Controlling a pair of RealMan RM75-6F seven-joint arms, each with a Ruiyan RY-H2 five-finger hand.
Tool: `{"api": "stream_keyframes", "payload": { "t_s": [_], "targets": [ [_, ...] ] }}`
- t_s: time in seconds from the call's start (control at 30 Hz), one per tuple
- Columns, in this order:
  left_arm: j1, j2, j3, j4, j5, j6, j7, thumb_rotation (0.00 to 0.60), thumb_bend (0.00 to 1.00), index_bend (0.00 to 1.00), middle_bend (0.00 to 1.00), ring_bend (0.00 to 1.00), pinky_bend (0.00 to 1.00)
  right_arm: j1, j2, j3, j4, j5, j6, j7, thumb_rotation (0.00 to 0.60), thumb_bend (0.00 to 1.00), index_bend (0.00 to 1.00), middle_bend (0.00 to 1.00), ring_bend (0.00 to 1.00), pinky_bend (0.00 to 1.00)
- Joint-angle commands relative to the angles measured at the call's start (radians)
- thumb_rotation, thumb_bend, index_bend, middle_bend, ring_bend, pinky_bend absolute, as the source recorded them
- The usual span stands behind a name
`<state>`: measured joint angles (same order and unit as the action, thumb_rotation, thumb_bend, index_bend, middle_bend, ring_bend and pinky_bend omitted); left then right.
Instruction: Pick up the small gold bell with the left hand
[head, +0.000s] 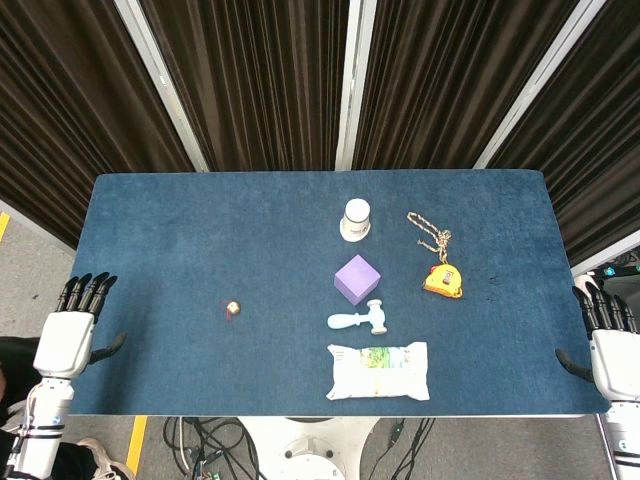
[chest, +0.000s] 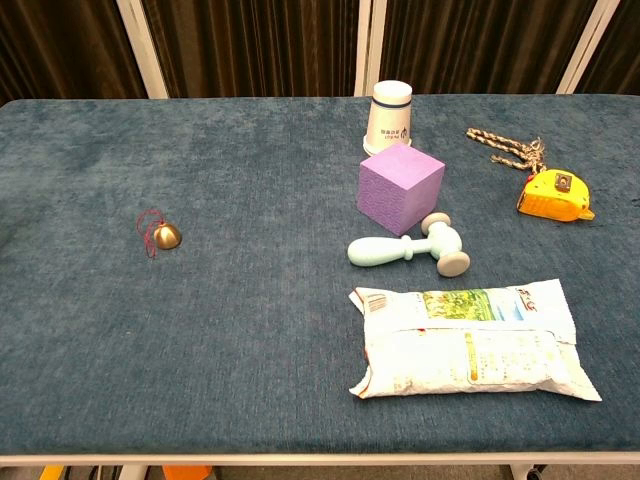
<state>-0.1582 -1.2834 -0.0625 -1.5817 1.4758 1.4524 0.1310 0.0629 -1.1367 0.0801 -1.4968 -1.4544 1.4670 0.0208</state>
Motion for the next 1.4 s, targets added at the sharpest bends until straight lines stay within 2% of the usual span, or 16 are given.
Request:
{"api": "stream_keyframes", "payload": {
  "t_s": [0.03, 0.33, 0.63, 0.97, 1.17, 1.4],
  "targets": [
    [-0.001, 0.001, 0.000, -0.001, -0.002, -0.003, 0.002, 0.600, 0.22, 0.08, 0.06, 0.00, 0.00, -0.002, 0.002, 0.000, -0.002, 0.001, 0.002, 0.000, 0.600, 0.10, 0.00, 0.00, 0.00, 0.00],
    [-0.012, 0.005, -0.007, -0.007, -0.005, -0.013, 0.008, 0.600, 0.22, 0.08, 0.06, 0.00, 0.00, -0.001, -0.002, 0.002, -0.001, 0.005, -0.002, -0.001, 0.600, 0.10, 0.00, 0.00, 0.00, 0.00],
    [-0.106, -0.015, -0.014, -0.032, 0.044, -0.119, 0.008, 0.600, 0.22, 0.08, 0.06, 0.00, 0.00, -0.008, 0.015, 0.004, 0.002, 0.008, 0.008, 0.004, 0.600, 0.10, 0.00, 0.00, 0.00, 0.00],
    [-0.264, -0.140, -0.053, 0.044, -0.019, -0.343, -0.060, 0.600, 0.22, 0.09, 0.06, 0.00, 0.00, -0.007, 0.026, 0.016, 0.010, 0.022, 0.003, 0.034, 0.600, 0.10, 0.00, 0.00, 0.00, 0.00],
    [-0.318, -0.215, -0.061, 0.099, -0.048, -0.401, -0.056, 0.600, 0.22, 0.09, 0.06, 0.00, 0.00, -0.003, 0.037, 0.019, 0.000, 0.016, 0.005, 0.033, 0.600, 0.10, 0.00, 0.00, 0.00, 0.00],
    [-0.350, -0.242, -0.058, 0.114, -0.080, -0.438, -0.029, 0.600, 0.22, 0.09, 0.06, 0.00, 0.00, 0.001, 0.034, 0.019, 0.002, 0.021, -0.005, 0.037, 0.600, 0.10, 0.00, 0.00, 0.00, 0.00]
  ]
}}
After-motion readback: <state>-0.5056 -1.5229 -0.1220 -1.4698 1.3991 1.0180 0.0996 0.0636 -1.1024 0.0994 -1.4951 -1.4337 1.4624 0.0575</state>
